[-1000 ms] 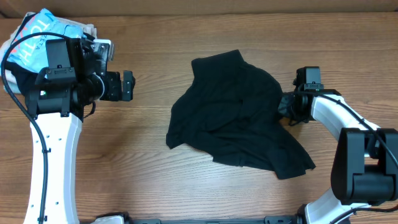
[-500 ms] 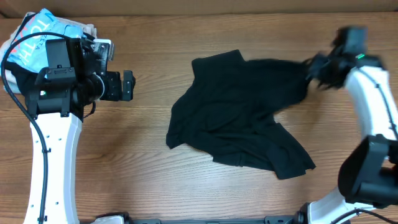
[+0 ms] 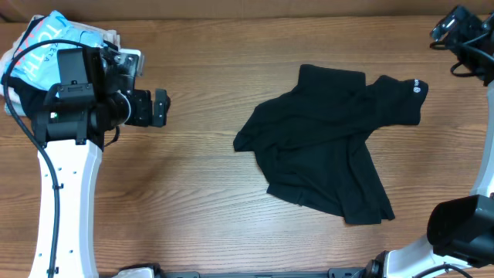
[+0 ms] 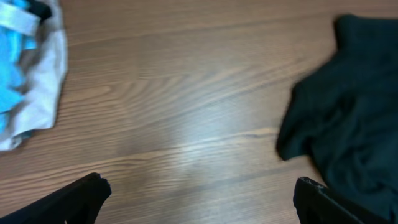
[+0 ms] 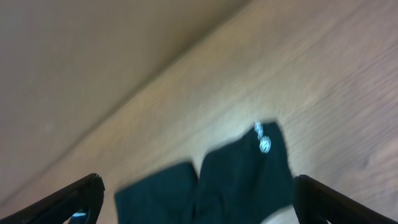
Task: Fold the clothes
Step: 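Drag the black T-shirt leftward to table center with right gripper, then reach the left gripper to the shirt's left edge and grasp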
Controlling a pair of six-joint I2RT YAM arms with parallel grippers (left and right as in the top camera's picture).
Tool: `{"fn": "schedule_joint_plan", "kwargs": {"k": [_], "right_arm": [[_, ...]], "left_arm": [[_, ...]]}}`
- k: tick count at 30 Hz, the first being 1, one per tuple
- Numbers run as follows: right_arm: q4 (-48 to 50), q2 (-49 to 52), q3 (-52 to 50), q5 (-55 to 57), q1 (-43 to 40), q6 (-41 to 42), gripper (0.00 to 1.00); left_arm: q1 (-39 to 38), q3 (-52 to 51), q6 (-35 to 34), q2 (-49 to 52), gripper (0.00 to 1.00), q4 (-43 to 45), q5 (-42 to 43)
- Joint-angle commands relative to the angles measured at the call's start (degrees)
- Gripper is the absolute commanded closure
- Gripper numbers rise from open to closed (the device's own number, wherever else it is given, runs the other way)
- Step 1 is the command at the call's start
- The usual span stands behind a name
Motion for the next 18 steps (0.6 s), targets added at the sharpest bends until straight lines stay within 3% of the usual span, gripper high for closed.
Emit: {"fn": "schedule_joint_plan", "kwargs": {"k": [1,8,18], "right_arm": [[-4.37,-1.57,1.36,-5.38,0.33,-0.26,0.0],[-15.37,-1.55,1.22,-8.0,2.14,-1.09,0.0],[-17.81,-1.18,1.14,-7.76,5.22,-3.26,0.0]], "left_arm": [[-1.7,0.81,3.85,2.64,0.0,-1.25,4.55],[-9.35,-0.39,5.33,12.33,0.0,-3.19,4.68],[-18.16,-0.39,8.26,26.32,0.0,-1.7,3.08]]}}
